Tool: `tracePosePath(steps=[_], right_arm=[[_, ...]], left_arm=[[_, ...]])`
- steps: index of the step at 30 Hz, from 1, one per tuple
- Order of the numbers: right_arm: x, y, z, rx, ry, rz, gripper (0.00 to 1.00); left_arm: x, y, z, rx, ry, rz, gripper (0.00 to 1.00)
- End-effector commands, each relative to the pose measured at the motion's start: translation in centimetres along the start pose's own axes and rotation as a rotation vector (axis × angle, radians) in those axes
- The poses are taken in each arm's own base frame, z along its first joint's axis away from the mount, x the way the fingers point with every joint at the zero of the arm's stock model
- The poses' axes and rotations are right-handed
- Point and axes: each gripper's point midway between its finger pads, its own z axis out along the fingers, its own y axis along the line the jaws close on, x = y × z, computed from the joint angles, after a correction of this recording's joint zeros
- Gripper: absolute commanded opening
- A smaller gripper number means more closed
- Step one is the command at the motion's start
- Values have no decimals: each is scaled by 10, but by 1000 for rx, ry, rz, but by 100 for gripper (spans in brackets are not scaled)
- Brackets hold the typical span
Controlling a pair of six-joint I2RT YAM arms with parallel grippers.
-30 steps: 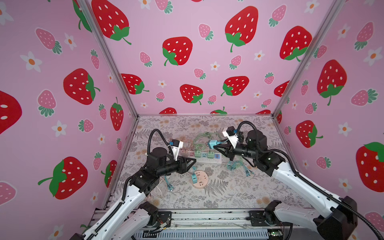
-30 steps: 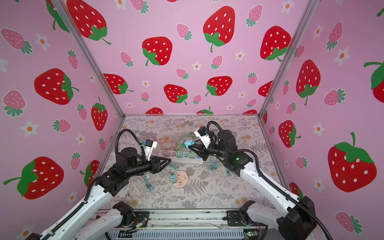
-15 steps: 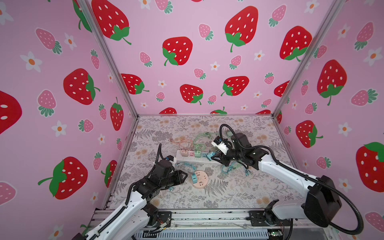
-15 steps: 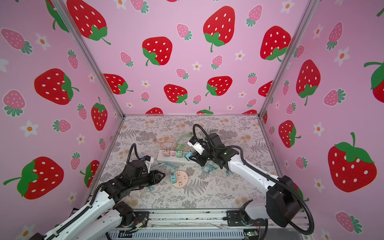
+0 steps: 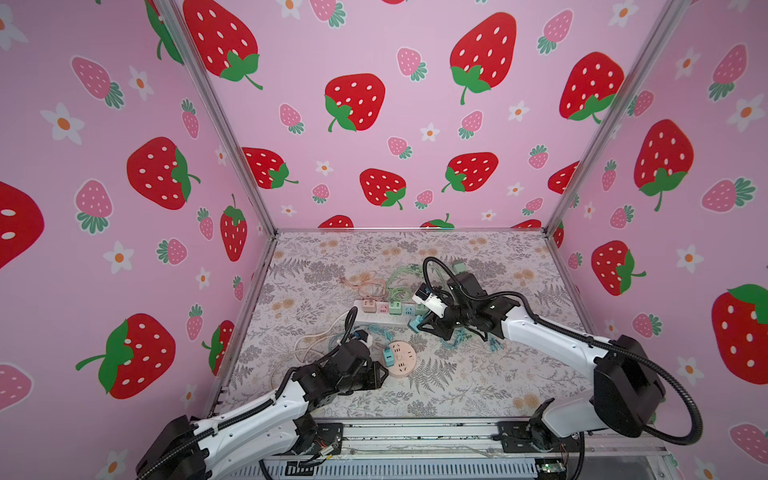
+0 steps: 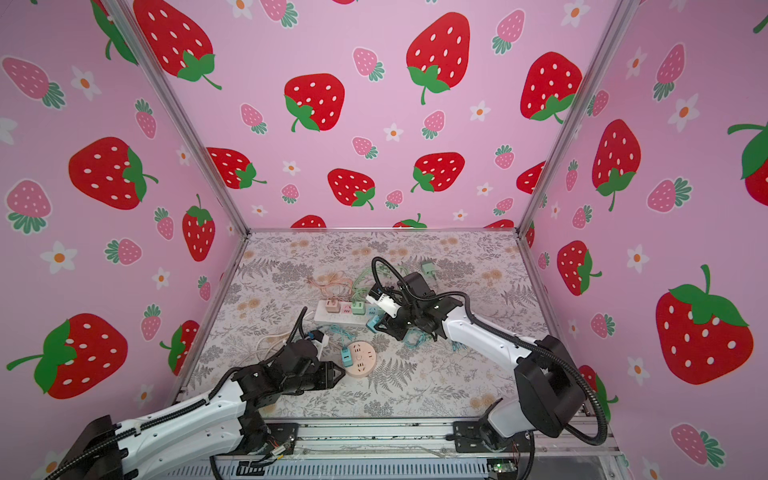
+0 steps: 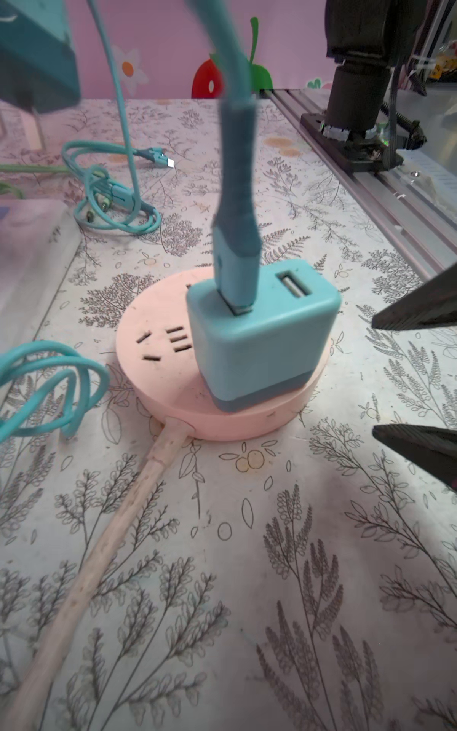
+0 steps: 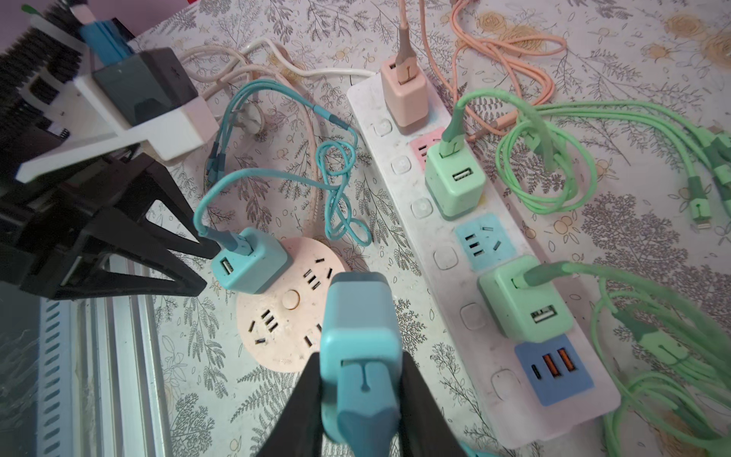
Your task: Insert the plug
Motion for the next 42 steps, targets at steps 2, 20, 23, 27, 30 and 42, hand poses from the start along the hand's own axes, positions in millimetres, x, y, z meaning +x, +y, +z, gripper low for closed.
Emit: tracePosePath(steps=[2, 20, 23, 27, 30, 42], right_arm=[[6, 6, 12, -5, 67, -65, 5], [15, 34, 46, -91, 186, -187, 7], [14, 42, 52, -112, 206, -220, 7], [17, 47, 58, -122, 244, -264, 9], [20, 45, 61, -116, 285, -291, 9], [28, 39, 68, -113, 366, -364, 11]], left_arm=[[-17, -6, 12, -3, -86, -28, 44], [-20, 26, 11, -116, -180, -76, 35], [-18, 29, 12, -123, -170, -57, 33], [-15, 36, 14, -148, -164, -55, 31], [-15, 39, 14, -158, -171, -59, 31], [-18, 38, 9, -125, -209, -71, 31]])
